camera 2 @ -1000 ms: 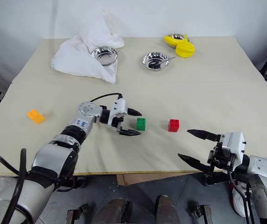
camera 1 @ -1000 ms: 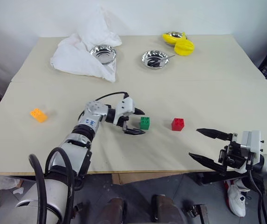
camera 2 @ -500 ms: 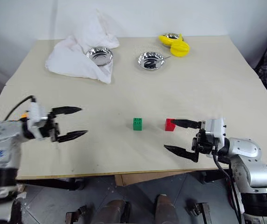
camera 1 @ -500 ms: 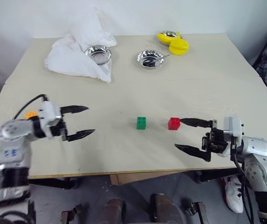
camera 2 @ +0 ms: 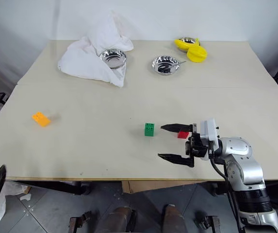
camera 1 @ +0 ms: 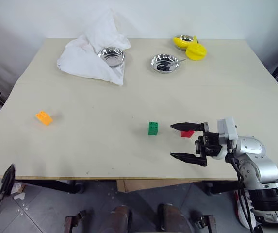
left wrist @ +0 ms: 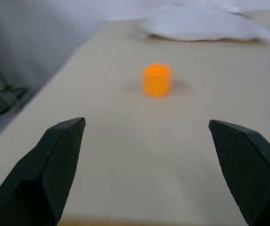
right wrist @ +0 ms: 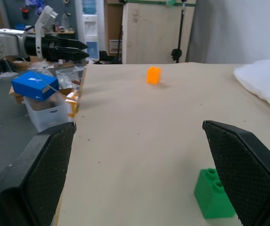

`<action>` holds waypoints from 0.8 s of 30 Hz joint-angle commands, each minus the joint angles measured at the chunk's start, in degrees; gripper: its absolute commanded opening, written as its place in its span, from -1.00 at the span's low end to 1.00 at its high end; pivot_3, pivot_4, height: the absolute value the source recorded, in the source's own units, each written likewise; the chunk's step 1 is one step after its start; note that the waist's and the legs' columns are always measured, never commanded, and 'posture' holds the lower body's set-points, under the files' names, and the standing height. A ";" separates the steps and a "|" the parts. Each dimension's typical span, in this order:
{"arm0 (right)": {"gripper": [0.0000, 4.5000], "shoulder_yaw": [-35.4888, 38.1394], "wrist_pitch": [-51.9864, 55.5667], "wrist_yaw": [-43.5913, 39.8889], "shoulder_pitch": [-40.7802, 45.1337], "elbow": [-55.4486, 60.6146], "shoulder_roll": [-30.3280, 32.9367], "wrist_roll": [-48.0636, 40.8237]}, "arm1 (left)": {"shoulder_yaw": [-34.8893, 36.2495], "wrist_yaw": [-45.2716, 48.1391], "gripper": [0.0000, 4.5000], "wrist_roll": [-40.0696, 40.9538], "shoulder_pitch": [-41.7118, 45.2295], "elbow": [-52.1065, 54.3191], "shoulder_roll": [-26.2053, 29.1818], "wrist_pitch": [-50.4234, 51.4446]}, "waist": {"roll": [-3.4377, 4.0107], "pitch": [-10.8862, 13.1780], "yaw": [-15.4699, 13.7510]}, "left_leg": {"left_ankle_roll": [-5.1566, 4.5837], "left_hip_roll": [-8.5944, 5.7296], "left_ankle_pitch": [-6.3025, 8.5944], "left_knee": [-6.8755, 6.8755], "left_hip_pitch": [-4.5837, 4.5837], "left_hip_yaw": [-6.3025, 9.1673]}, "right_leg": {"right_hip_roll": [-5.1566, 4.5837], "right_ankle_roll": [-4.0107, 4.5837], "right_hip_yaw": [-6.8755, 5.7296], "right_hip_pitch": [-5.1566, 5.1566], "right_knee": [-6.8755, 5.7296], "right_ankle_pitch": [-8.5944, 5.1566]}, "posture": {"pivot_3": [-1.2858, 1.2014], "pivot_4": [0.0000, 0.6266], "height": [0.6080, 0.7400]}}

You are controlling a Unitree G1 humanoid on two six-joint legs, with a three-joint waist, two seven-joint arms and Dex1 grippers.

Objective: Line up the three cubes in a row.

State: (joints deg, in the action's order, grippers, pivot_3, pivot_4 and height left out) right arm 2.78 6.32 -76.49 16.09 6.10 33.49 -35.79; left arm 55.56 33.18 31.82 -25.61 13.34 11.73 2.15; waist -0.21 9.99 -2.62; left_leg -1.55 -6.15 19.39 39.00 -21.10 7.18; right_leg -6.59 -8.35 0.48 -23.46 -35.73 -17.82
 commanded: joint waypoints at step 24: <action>1.00 2.24 -0.38 4.82 0.34 4.26 -0.13 0.41 | -28.47 12.83 0.98 -11.23 45.30 -55.70 39.27 3.56 | -0.01 -0.02 2.00 | 0.06 -0.04 0.04 -0.22 -0.02 -0.03 | 0.07 0.05 -0.33 -0.38 -0.35 -0.01 | 0.03 -0.52 1.00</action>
State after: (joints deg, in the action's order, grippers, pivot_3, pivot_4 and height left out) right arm 3.27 6.28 -72.44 16.74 7.64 32.97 -34.58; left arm 28.08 44.66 22.69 17.74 -38.53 49.10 8.98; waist -0.22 9.97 -0.62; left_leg -1.48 -6.19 19.43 38.77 -21.15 7.16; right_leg -6.51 -8.30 0.13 -23.84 -36.07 -17.83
